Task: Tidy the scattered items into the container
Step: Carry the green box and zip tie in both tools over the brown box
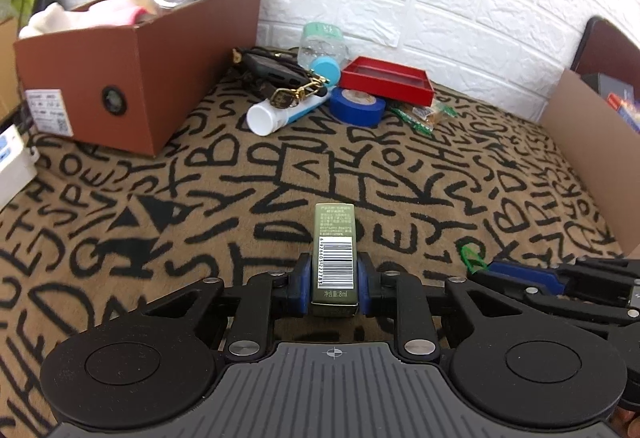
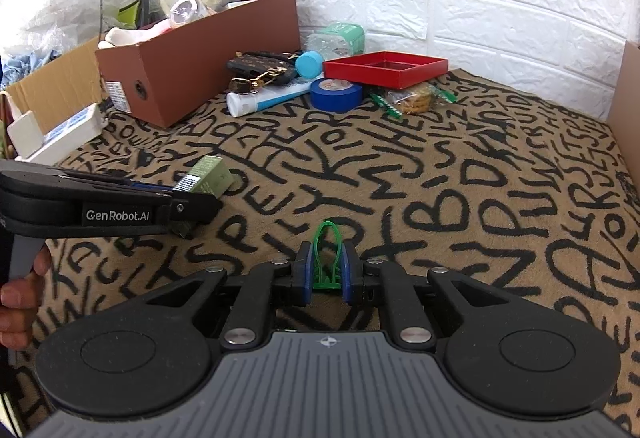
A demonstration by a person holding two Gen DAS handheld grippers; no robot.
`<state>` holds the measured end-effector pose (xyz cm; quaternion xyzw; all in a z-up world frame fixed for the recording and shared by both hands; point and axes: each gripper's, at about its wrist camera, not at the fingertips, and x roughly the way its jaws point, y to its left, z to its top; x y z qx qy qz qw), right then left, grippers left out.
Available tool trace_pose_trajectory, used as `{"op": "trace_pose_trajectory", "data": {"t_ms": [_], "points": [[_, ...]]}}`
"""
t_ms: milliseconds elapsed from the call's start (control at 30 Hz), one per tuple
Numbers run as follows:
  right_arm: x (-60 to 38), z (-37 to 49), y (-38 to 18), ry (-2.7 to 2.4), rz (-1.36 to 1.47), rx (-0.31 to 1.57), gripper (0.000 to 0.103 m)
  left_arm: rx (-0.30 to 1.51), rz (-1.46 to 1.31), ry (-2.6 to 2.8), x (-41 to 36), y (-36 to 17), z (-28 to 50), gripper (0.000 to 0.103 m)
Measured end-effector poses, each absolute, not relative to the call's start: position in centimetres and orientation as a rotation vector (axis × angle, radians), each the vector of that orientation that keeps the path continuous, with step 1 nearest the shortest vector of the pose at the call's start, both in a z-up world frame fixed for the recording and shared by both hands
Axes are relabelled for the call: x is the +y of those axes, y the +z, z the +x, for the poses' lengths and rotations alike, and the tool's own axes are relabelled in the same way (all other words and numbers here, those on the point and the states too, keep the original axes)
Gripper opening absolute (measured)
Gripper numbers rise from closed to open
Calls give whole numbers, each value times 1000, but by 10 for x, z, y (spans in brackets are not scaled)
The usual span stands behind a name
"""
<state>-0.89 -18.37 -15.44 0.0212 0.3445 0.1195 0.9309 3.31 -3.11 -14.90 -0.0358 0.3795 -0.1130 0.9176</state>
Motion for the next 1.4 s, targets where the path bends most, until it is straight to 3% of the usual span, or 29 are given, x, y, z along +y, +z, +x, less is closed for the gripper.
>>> {"op": "trace_pose_trajectory", "data": {"t_ms": [467, 933, 1400], "points": [[-150, -22, -98, 410, 62, 628, 16, 656, -116, -226, 1, -100, 0, 21], [-83, 46, -14, 563, 7, 454, 16, 486, -213, -111, 78, -25, 45, 21], [-12, 138, -41, 602, -130, 461, 16, 510, -285, -24, 126, -36, 145, 21]]}}
